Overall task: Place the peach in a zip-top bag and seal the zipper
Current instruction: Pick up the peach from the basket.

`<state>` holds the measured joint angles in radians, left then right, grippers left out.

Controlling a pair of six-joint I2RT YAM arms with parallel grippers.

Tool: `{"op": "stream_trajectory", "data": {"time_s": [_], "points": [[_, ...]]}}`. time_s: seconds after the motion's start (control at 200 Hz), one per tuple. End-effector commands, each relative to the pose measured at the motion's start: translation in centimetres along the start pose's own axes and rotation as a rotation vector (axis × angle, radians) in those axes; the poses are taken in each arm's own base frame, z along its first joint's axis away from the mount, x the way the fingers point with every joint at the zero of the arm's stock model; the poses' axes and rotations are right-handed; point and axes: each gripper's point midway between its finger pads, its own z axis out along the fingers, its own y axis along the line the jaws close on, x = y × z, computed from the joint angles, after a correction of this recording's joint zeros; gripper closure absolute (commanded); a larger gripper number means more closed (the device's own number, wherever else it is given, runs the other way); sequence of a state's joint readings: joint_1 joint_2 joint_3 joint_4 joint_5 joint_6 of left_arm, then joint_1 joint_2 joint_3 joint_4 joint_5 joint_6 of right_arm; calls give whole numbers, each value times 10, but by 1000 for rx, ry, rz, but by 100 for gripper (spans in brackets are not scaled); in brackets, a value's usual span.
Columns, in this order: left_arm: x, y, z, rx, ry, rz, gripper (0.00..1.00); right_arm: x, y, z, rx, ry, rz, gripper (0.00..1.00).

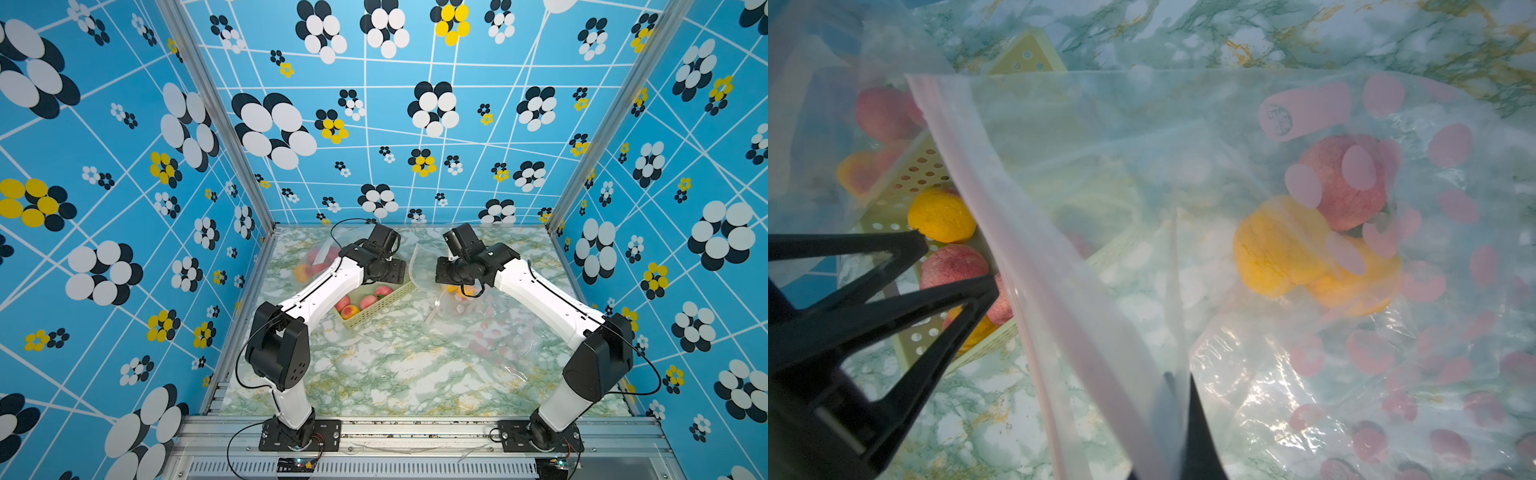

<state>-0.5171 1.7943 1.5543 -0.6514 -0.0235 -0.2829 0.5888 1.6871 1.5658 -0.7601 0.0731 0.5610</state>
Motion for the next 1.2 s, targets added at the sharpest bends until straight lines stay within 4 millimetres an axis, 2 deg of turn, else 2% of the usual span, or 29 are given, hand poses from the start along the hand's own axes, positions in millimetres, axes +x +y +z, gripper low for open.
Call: {"op": "stream_trajectory", "data": {"time_s": [0.0, 0.22, 0.38, 0.7, 0.935, 1.195], "points": [[3, 10, 7, -34, 64, 26, 20, 5, -5, -8, 23, 1, -19, 100], [15, 21, 41, -21, 155, 16, 20, 6, -6, -6, 29, 7, -20, 100], [25, 27, 57, 9, 216, 6, 20, 6, -5, -5, 30, 11, -22, 100], [44, 45, 71, 21, 308, -2, 20, 7, -5, -2, 27, 18, -14, 100], [56, 47, 72, 24, 361, 25, 21, 8, -4, 0, 25, 21, -15, 100], [61, 50, 86, 14, 392, 24, 22, 9, -4, 2, 27, 28, -15, 100]]}}
